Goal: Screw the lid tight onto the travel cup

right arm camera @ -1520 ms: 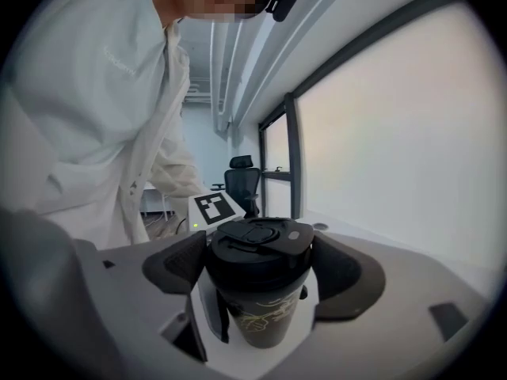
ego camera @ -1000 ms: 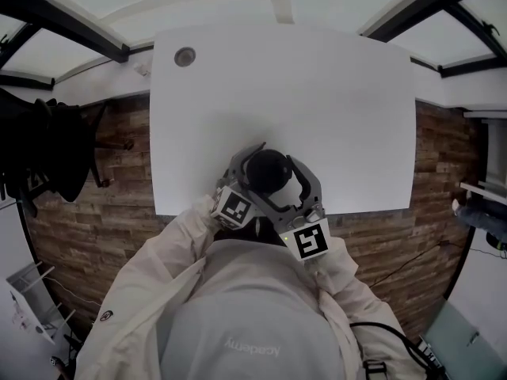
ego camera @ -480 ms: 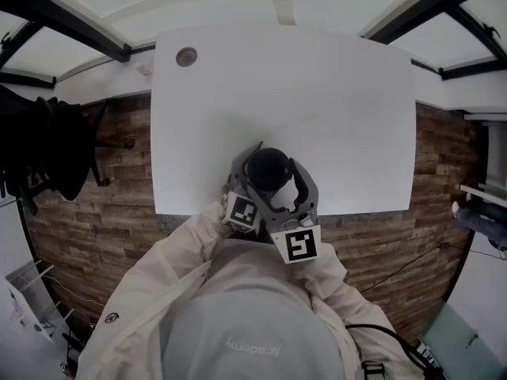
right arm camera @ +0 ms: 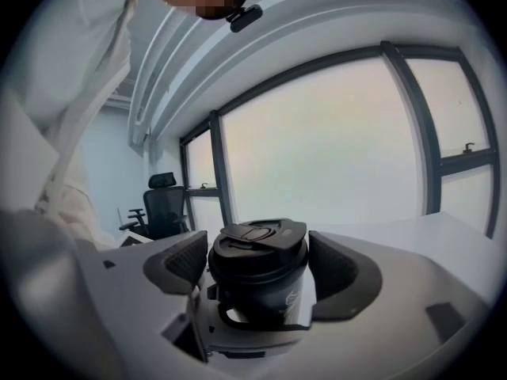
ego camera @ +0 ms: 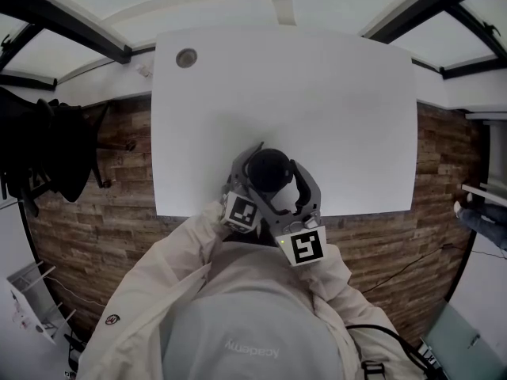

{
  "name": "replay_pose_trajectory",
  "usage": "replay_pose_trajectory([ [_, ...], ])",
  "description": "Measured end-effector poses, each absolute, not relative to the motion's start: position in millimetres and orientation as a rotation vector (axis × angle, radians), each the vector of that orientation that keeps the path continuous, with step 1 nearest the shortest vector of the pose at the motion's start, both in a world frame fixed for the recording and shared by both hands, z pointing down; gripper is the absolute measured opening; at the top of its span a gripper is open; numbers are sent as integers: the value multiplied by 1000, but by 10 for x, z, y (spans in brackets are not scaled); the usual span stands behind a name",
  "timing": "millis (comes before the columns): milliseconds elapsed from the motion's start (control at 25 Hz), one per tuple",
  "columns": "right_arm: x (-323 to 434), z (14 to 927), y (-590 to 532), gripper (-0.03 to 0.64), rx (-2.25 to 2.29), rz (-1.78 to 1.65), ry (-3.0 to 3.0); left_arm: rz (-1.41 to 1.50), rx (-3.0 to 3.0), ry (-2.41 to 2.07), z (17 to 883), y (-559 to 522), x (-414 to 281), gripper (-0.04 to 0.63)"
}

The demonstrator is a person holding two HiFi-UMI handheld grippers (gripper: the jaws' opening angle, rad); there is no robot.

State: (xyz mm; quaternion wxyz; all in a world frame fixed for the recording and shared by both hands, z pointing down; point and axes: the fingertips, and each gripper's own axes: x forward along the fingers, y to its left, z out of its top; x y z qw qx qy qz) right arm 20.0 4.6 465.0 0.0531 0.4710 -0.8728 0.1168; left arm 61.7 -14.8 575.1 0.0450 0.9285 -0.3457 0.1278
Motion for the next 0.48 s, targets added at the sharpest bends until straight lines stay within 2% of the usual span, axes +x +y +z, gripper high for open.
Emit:
replay_pose_trajectory([
  [240,206,4584,85,393,874,227,-2834,394,2961,-740,5725,-61,650,407],
  [480,77,4764,169,393,268,71,-2758,395,3029,-490,5752,6,651,407],
])
